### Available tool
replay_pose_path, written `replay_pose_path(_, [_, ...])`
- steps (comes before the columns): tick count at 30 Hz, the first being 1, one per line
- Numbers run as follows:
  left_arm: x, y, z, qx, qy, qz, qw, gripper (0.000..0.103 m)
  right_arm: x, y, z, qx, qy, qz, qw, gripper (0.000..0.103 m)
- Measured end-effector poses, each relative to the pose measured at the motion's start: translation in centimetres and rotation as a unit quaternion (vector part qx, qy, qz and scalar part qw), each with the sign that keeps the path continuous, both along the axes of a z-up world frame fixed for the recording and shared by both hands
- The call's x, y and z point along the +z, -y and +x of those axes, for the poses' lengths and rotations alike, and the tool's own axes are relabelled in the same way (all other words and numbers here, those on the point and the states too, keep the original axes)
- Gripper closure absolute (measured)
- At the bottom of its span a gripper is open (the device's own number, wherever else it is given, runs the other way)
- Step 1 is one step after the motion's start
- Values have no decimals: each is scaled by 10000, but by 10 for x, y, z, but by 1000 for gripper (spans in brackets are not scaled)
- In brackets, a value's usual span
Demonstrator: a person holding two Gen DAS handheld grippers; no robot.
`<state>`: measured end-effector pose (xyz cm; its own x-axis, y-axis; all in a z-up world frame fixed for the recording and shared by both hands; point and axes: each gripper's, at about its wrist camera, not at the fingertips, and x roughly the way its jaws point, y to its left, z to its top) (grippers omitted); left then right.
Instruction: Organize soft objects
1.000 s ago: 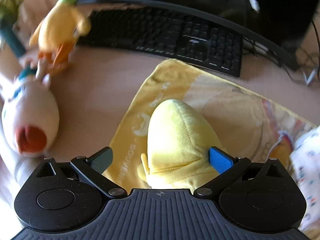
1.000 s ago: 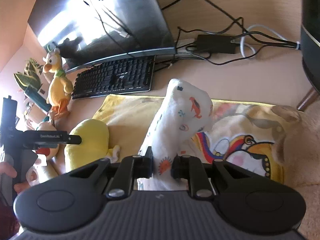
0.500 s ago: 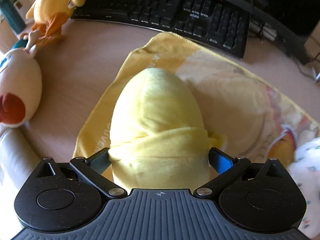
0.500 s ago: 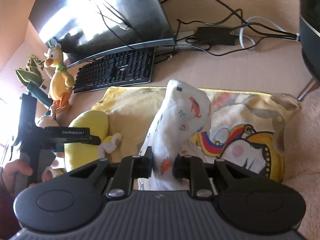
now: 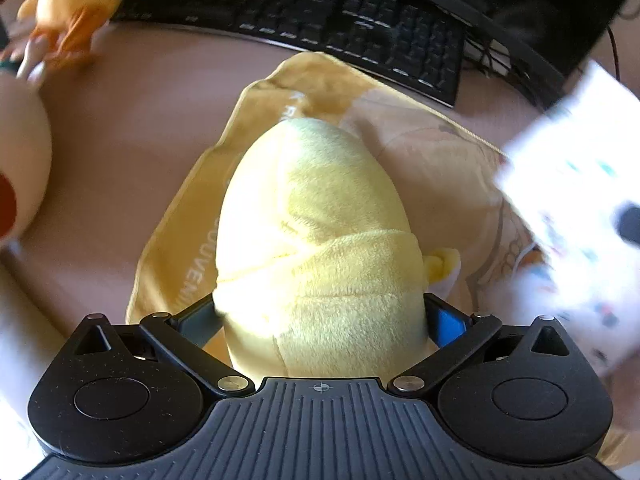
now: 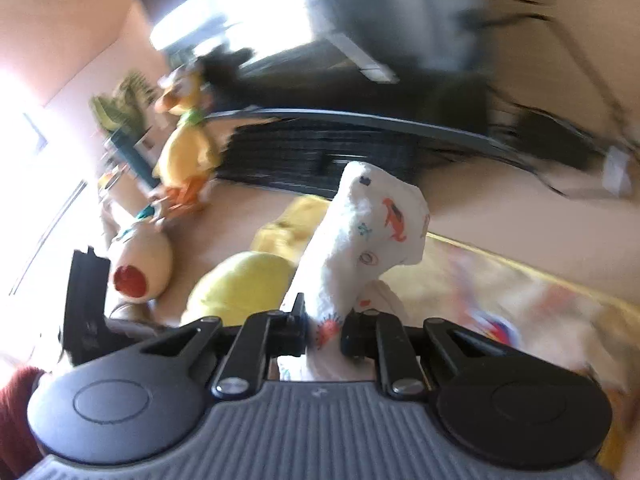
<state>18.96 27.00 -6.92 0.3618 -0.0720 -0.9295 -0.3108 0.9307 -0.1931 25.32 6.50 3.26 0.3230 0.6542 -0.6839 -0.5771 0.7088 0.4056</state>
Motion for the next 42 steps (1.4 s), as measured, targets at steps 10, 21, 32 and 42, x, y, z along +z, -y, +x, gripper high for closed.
replay_pose_path(10, [-17,-17,-18,479,81,-843,9953,0,-26,-113,15,933,-48,-386,9949,87])
replay_pose_path(21, [-14,-10,-21,523,74,-745,9958,0,-76,-64,53,-32,-638,-732,9953,87])
replay_pose_path(32, [-8,-31,-38,523,144,-1115,9923,0,-33,-5,1,188,-566,-225,9980,88])
replay_pose_path(42, [-4,-51,-39,960,92,-1487,9842,0,-12,-14,-76,1441,-496,103,9883,88])
